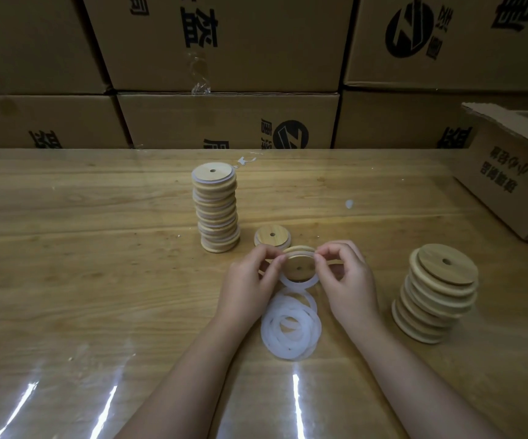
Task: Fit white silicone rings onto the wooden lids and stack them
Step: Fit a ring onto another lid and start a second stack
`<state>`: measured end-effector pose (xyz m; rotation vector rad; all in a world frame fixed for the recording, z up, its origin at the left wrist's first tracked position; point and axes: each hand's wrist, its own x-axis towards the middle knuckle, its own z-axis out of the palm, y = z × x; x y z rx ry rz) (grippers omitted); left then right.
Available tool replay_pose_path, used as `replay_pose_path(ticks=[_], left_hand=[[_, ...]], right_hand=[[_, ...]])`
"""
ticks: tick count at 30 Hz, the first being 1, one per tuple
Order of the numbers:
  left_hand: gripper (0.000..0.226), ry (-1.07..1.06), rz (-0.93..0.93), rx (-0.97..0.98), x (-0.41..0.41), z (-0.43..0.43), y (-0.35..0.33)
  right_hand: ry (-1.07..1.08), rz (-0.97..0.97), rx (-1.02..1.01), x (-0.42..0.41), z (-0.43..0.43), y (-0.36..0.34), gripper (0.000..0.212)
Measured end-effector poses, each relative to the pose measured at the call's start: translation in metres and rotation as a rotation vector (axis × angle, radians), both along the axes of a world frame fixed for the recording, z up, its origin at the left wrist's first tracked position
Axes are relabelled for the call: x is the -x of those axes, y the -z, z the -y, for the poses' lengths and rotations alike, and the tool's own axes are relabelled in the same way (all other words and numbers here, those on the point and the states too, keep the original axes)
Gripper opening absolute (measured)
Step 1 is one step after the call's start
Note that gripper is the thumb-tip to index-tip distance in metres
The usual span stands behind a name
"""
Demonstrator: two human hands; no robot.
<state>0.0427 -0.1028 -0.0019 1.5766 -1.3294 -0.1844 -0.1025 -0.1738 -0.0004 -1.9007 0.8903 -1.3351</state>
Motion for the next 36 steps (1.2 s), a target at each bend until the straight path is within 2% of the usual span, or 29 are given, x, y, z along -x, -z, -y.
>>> replay_pose_path(ticks=[17,23,29,36], left_hand=[[0.004,0.018,-0.071,-0.025,-0.0007,0.0017,-0.0007],[0.025,0.085,0.06,0.05,0.0022,0.0011,-0.0045],[0.027,0.101,-0.189,0.005,-0.002,0.0017,-0.0066],[0.023,0.097,-0.333,-0.021,-0.0019,0.0019,-0.0092]], right_hand=[[-0.012,0.014,-0.037,0.0002,0.0011,0.0005,0.013],[-0.061,-0.007,0.001,0.0003,-0.0002,-0.001,0.015],[-0.068,-0.001,-0.069,0.001,0.0011,-0.0002,0.013],[-0.041,0.005,-0.187,0.0011,0.0022,-0.0001,0.01]])
